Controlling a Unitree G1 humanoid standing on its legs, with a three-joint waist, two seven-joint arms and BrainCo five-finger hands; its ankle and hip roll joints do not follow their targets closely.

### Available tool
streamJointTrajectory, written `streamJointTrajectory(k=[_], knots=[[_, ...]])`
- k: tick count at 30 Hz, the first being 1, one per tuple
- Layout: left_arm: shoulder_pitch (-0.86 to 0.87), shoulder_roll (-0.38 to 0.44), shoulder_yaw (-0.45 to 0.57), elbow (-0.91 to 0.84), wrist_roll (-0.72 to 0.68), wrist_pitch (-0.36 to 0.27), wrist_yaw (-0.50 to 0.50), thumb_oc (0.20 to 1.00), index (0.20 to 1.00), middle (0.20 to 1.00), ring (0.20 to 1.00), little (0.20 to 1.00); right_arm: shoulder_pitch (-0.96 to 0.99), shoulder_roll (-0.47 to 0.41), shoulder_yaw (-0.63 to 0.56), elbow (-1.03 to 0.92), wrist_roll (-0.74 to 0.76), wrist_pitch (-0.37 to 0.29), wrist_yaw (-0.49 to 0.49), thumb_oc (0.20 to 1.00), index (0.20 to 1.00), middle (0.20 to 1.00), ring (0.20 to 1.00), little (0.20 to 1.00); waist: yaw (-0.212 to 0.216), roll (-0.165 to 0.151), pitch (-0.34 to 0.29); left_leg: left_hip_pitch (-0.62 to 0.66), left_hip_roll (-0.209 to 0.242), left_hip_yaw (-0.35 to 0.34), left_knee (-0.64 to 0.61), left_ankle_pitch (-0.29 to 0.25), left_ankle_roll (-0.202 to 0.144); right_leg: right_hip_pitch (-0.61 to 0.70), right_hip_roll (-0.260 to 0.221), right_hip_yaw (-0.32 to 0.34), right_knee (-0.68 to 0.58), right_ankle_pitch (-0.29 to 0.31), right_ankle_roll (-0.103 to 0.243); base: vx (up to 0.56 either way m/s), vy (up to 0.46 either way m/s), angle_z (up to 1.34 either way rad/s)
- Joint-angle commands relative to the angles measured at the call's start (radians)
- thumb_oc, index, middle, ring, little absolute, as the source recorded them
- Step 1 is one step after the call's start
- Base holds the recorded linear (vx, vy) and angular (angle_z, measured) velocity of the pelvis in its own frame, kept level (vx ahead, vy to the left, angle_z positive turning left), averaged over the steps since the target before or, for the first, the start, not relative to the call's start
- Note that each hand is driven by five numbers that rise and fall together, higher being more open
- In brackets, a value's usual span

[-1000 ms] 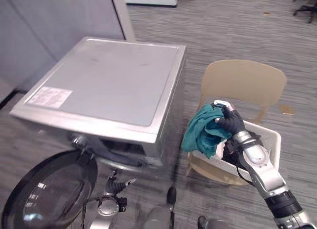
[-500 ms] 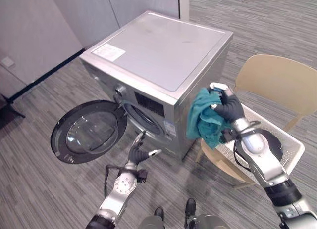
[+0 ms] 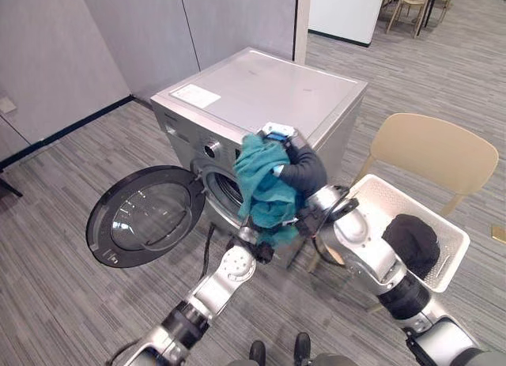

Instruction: Grab the laundry basket,head to the washer,open it,put in the laundry and shut it.

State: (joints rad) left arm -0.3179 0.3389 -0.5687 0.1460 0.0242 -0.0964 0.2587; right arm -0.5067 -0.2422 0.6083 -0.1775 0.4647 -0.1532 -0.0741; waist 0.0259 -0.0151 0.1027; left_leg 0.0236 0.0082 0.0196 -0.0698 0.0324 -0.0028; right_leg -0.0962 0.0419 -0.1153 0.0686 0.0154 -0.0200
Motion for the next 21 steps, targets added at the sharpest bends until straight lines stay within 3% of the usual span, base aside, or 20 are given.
streamJointTrajectory(k=[1, 2, 3, 4, 12, 13, 15, 18, 21], knots=[[-0.068, -0.036, -0.003, 0.065, 0.045, -0.038, 0.067, 0.200, 0.200, 0.200, 0.200, 0.200, 0.028, 0.047, -0.014, -0.024, 0.111, -0.063, 0.044, 0.250, 0.250, 0.250, 0.250, 0.250, -0.007, -0.028, -0.055, 0.010, 0.006, 0.001, -0.017, -0.043, -0.038, 0.154, -0.082, 0.043, -0.029, -0.132, 0.104, 0.02, 0.016, -0.07], [-0.067, -0.036, -0.002, 0.065, 0.045, -0.038, 0.067, 0.200, 0.200, 0.200, 0.200, 0.200, 0.028, 0.047, -0.014, -0.025, 0.111, -0.062, 0.044, 0.335, 0.335, 0.335, 0.335, 0.335, -0.007, -0.027, -0.055, 0.010, 0.006, 0.001, -0.017, -0.043, -0.038, 0.154, -0.082, 0.043, -0.029, -0.132, 0.104, 0.01, 0.009, -0.08], [-0.057, -0.029, 0.009, 0.056, 0.040, -0.039, 0.067, 0.200, 0.200, 0.200, 0.200, 0.200, 0.046, 0.037, -0.011, -0.020, 0.111, -0.056, 0.051, 0.592, 0.592, 0.592, 0.592, 0.592, -0.009, -0.026, -0.054, 0.011, 0.006, 0.003, -0.017, -0.042, -0.038, 0.155, -0.083, 0.044, -0.029, -0.131, 0.105, 0.00, 0.006, -0.09], [-0.045, -0.023, 0.018, 0.046, 0.034, -0.039, 0.064, 0.200, 0.200, 0.200, 0.200, 0.200, 0.061, 0.026, -0.014, -0.023, 0.105, -0.051, 0.054, 1.000, 1.000, 1.000, 1.000, 1.000, -0.010, -0.024, -0.056, 0.012, 0.006, 0.005, -0.017, -0.043, -0.037, 0.156, -0.083, 0.047, -0.030, -0.130, 0.105, 0.01, 0.006, -0.05], [0.110, 0.038, 0.144, 0.003, -0.012, -0.038, 0.028, 0.200, 0.200, 0.200, 0.200, 0.200, 0.234, -0.103, -0.130, -0.036, -0.021, -0.024, 0.058, 1.000, 1.000, 1.000, 1.000, 1.000, -0.019, -0.016, -0.062, 0.020, 0.007, 0.011, -0.017, -0.045, -0.035, 0.166, -0.085, 0.055, -0.042, -0.126, 0.109, 0.02, -0.006, -0.02], [0.205, 0.076, 0.211, -0.003, -0.018, -0.037, -0.016, 0.200, 0.200, 0.200, 0.200, 0.200, 0.325, -0.187, -0.220, -0.044, -0.149, -0.009, 0.058, 1.000, 1.000, 1.000, 1.000, 1.000, -0.022, -0.015, -0.059, 0.021, 0.008, 0.011, -0.017, -0.046, -0.033, 0.164, -0.085, 0.056, -0.044, -0.123, 0.112, 0.00, 0.000, 0.00], [0.207, 0.076, 0.211, -0.005, -0.018, -0.036, -0.017, 0.200, 0.200, 0.200, 0.200, 0.200, 0.328, -0.188, -0.220, -0.047, -0.150, -0.008, 0.058, 1.000, 1.000, 1.000, 1.000, 1.000, -0.021, -0.014, -0.061, 0.021, 0.008, 0.011, -0.017, -0.046, -0.033, 0.164, -0.085, 0.056, -0.044, -0.123, 0.112, 0.00, -0.006, -0.02], [0.352, 0.110, 0.305, 0.042, -0.029, -0.033, -0.091, 0.200, 0.200, 0.200, 0.200, 0.200, 0.482, -0.302, -0.335, -0.019, -0.303, 0.013, 0.080, 1.000, 1.000, 1.000, 1.000, 1.000, -0.023, -0.010, -0.052, 0.022, 0.010, 0.011, -0.017, -0.046, -0.032, 0.159, -0.083, 0.060, -0.044, -0.122, 0.116, 0.01, -0.021, -0.08], [0.470, 0.103, 0.389, 0.165, -0.076, -0.015, -0.145, 0.200, 0.200, 0.200, 0.200, 0.200, 0.633, -0.334, -0.414, 0.146, -0.429, 0.048, 0.088, 1.000, 1.000, 1.000, 1.000, 1.000, -0.025, -0.006, -0.044, 0.026, 0.013, 0.012, -0.017, -0.044, -0.031, 0.159, -0.081, 0.062, -0.046, -0.123, 0.118, 0.02, -0.029, -0.10]])
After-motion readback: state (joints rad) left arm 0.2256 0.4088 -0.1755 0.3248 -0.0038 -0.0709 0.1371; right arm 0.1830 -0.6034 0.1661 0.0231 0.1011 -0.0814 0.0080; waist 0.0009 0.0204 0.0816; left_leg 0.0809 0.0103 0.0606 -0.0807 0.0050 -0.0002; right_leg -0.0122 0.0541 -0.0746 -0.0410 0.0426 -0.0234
